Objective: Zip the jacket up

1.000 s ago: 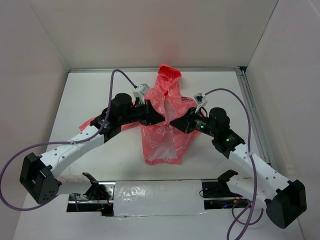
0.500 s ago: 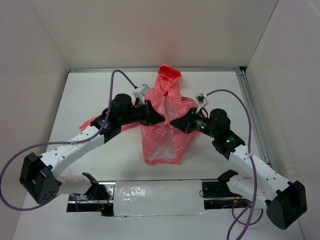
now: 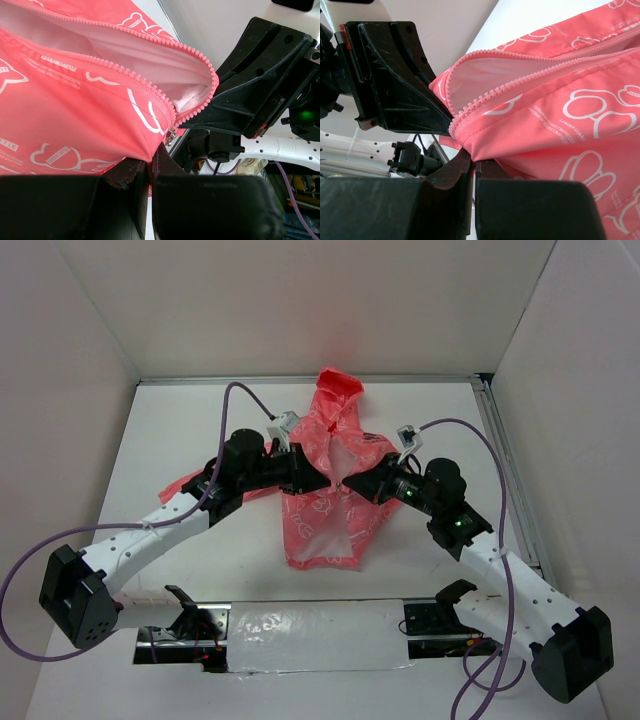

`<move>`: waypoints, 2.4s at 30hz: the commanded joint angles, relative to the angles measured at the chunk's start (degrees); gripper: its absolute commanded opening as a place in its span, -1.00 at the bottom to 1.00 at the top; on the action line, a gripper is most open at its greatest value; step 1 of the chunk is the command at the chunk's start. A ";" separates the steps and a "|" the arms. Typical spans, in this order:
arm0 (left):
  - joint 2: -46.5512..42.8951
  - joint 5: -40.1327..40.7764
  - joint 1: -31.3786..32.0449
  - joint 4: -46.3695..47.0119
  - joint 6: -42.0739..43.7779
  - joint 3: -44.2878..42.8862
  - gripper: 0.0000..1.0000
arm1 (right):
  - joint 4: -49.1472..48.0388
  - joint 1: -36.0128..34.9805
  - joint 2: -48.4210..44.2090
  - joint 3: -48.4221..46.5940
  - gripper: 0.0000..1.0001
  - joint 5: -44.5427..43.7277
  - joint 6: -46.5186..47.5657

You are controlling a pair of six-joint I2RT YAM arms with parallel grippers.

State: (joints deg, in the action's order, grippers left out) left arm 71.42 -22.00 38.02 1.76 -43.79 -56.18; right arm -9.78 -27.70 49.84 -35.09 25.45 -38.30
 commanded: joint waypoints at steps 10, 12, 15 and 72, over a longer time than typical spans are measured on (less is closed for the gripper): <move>-2.51 2.57 0.21 3.78 -0.33 -0.07 -1.00 | -1.91 0.02 -0.19 1.25 -1.00 3.20 -0.98; -2.60 2.92 0.21 3.86 -0.33 -0.15 -1.00 | -1.73 -0.07 -0.62 1.78 -1.00 3.29 -1.07; -2.42 2.58 0.21 4.48 -0.42 -0.24 -1.00 | -1.73 -0.33 -1.42 2.13 -1.00 3.20 -1.25; -3.30 2.49 1.27 6.77 0.64 0.64 -1.00 | -4.72 0.28 -2.56 1.96 -1.00 4.60 -5.55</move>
State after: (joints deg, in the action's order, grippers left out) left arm 69.69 -19.57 38.83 4.71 -43.77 -54.59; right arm -11.75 -27.70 49.06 -32.40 28.18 -43.86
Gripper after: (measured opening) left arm 0.151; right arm 0.022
